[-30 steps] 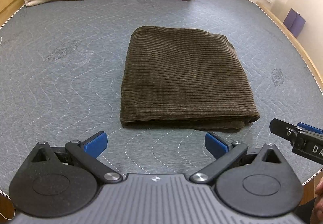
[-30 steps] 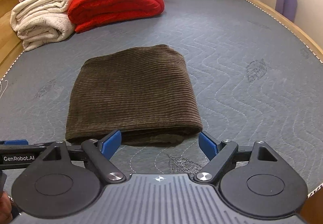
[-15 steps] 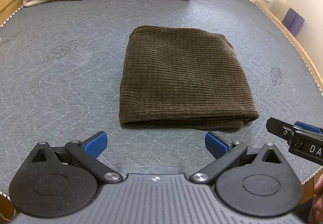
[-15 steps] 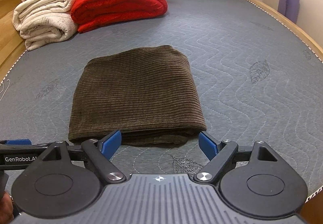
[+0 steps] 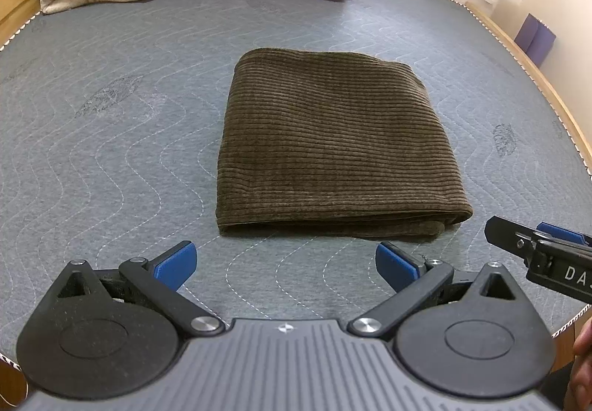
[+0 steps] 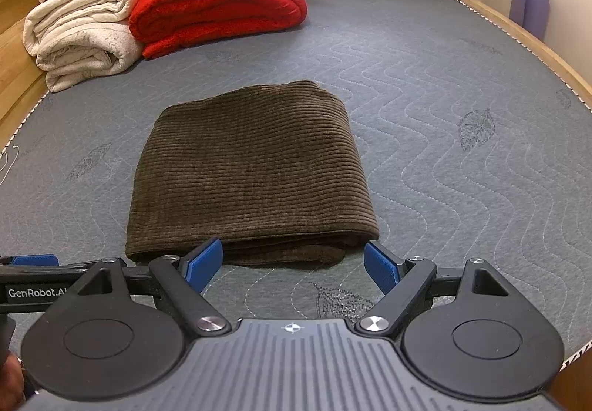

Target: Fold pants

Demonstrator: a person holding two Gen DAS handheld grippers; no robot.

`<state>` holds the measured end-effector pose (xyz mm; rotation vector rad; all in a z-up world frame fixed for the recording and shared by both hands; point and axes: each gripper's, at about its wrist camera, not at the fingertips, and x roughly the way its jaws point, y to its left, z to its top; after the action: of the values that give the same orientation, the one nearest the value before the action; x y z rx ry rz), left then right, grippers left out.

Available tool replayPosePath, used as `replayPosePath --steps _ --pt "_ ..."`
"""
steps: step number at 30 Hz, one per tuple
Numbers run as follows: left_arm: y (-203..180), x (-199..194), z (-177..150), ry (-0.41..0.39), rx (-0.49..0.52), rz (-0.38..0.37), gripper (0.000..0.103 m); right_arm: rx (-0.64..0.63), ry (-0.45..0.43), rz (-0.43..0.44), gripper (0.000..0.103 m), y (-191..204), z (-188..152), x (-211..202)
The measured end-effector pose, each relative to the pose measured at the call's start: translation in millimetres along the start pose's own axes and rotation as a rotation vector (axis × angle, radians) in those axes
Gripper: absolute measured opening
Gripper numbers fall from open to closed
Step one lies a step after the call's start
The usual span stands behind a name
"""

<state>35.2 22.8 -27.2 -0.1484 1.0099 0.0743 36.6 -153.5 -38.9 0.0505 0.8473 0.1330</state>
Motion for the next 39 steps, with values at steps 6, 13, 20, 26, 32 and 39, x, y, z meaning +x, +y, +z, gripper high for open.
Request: replayPosePath --steps 6,13,20,26,32,39 --pt "-1.1 -0.6 -0.3 -0.002 0.004 -0.003 0.103 0.000 0.000 0.003 0.085 -0.6 0.0 -0.1" --pt "-1.1 -1.2 0.0 -0.003 0.009 -0.004 0.103 0.002 0.003 0.002 0.085 -0.2 -0.6 1.2" --pt "-0.8 -1.6 0.1 -0.005 0.013 -0.009 0.103 0.000 0.005 0.003 0.085 -1.1 -0.4 1.4" --pt "-0.6 -1.7 0.2 -0.005 0.016 -0.007 0.103 -0.001 0.008 0.004 0.085 -2.4 -0.7 2.0" --pt "-0.9 -1.6 0.4 -0.005 0.019 -0.011 0.103 0.001 0.009 0.006 0.085 -2.3 -1.1 2.5" --pt "-1.2 -2.0 0.1 -0.008 0.022 -0.013 0.103 0.003 0.009 0.005 0.085 -1.9 -0.7 2.5"
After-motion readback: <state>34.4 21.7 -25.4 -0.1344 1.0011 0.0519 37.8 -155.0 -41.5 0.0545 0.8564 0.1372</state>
